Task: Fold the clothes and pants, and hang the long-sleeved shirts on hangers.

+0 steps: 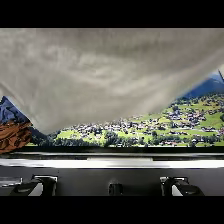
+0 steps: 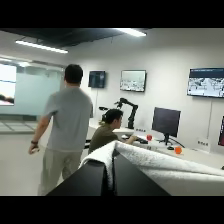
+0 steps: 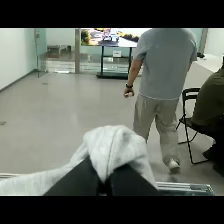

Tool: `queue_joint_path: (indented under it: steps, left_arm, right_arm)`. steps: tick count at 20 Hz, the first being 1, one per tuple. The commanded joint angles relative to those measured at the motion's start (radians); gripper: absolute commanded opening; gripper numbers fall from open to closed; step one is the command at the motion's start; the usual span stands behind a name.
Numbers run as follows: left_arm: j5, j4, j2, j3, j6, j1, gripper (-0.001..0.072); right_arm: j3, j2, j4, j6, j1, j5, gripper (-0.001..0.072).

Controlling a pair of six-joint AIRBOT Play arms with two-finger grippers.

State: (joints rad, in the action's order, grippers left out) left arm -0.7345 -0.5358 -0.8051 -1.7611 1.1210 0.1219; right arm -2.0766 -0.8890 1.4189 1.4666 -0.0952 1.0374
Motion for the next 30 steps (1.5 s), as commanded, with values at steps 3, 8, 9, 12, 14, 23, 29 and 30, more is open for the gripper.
queue_joint_path:
  steps: [3,8,9,12,14,23,29,30]
  left_arm:
    - [-0.182,-0.230,-0.143,0.123,0.121,0.001,0.0022]
    - [-0.060,-0.238,-0.427,0.438,0.122,-0.005,0.0023]
    - [-0.045,-0.231,-0.501,0.459,0.122,-0.008,0.0023]
    - [-0.061,-0.166,-0.711,0.462,0.122,-0.015,0.0023]
    - [-0.066,-0.063,-0.800,0.462,0.134,-0.027,0.0024]
    - [-0.697,-0.180,-0.857,0.423,0.259,0.183,0.0643]
    - [-0.632,-0.445,-0.624,0.898,0.207,0.243,0.0533]
    - [-0.597,-0.422,-0.602,0.969,0.175,0.243,0.0473]
  right_arm:
    - [0.147,-0.131,0.006,0.048,0.000,0.299,0.0046]
    - [0.478,-0.481,-0.057,0.185,0.000,-0.020,0.0047]
    - [0.484,-0.573,-0.092,0.229,0.000,-0.062,0.0047]
    - [0.484,-0.789,-0.263,0.360,0.000,-0.054,0.0046]
    - [0.484,-0.893,-0.415,0.367,0.000,-0.009,0.0046]
    - [0.359,-0.855,-0.323,0.153,-0.303,0.490,0.0628]
    - [0.620,-0.707,-0.094,0.116,-0.432,0.626,0.0604]
    - [0.665,-0.684,-0.099,0.114,-0.429,0.602,0.0604]
